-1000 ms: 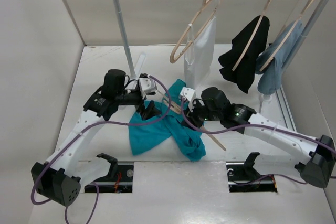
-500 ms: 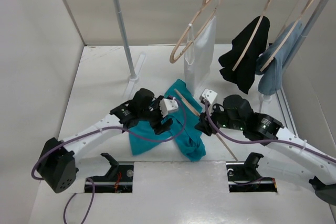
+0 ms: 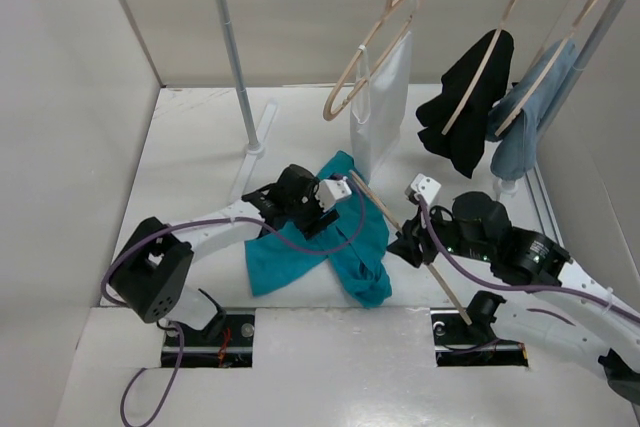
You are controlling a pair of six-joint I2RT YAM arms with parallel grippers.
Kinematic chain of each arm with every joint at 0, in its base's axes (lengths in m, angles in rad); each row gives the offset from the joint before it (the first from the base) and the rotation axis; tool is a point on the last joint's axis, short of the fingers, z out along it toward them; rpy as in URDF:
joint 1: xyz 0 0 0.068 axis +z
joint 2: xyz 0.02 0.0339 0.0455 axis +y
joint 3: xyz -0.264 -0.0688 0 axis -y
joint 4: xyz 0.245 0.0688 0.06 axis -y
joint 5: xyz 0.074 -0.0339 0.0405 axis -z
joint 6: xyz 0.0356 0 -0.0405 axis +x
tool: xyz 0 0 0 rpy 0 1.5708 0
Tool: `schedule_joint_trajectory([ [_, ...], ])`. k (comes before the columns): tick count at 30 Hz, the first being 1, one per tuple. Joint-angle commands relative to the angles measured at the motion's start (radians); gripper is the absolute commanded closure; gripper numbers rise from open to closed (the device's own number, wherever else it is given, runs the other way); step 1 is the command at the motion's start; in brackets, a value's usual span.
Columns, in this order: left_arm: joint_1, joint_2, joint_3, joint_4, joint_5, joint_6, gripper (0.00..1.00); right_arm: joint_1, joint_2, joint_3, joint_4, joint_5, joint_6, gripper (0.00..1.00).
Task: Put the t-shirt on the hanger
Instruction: Place tshirt on hanger
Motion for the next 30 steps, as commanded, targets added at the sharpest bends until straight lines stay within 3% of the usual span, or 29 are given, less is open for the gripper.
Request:
schedule_joint_trajectory([
  [1,-0.003,0.023,0.048,-0.010,-0.026,0.012,0.45,-0.002,-0.021,0.033,0.012,0.022,0.015,1.00],
  [2,-0.003,0.032,0.057,-0.024,-0.035,0.012,0.58,-0.002,-0.021,0.024,0.012,0.002,0.015,1.00],
  [5,-0.003,0.041,0.066,-0.036,-0.012,0.025,0.78,-0.002,-0.012,-0.001,0.023,-0.064,0.006,1.00],
  [6,-0.003,0.032,0.079,-0.051,-0.012,0.025,0.90,-0.002,-0.003,-0.011,0.023,-0.084,0.006,1.00],
  [8,0.009,0.021,0.100,-0.076,0.020,0.000,0.97,-0.002,-0.003,-0.012,0.023,-0.141,0.006,1.00],
  [12,0.040,0.010,0.143,-0.148,0.103,-0.025,0.97,-0.002,-0.014,-0.012,0.023,-0.222,-0.003,1.00],
  [14,0.040,0.000,0.155,-0.157,0.112,-0.025,0.93,-0.002,-0.040,-0.012,0.023,-0.231,-0.003,1.00],
  [17,0.040,0.000,0.155,-0.157,0.123,-0.034,0.77,-0.002,-0.040,-0.012,0.023,-0.244,0.006,1.00],
  [23,0.040,0.009,0.155,-0.148,0.123,-0.034,0.72,-0.002,-0.029,-0.012,0.023,-0.265,0.006,1.00],
  [26,0.040,0.009,0.155,-0.148,0.123,-0.034,0.74,-0.002,-0.029,-0.022,0.012,-0.265,0.006,1.00],
  [27,0.040,0.009,0.155,-0.148,0.114,-0.034,0.85,-0.002,-0.038,-0.022,0.012,-0.276,0.015,1.00],
  [30,0.040,0.009,0.165,-0.148,0.105,-0.034,0.97,-0.002,-0.038,-0.047,0.012,-0.296,0.015,1.00],
])
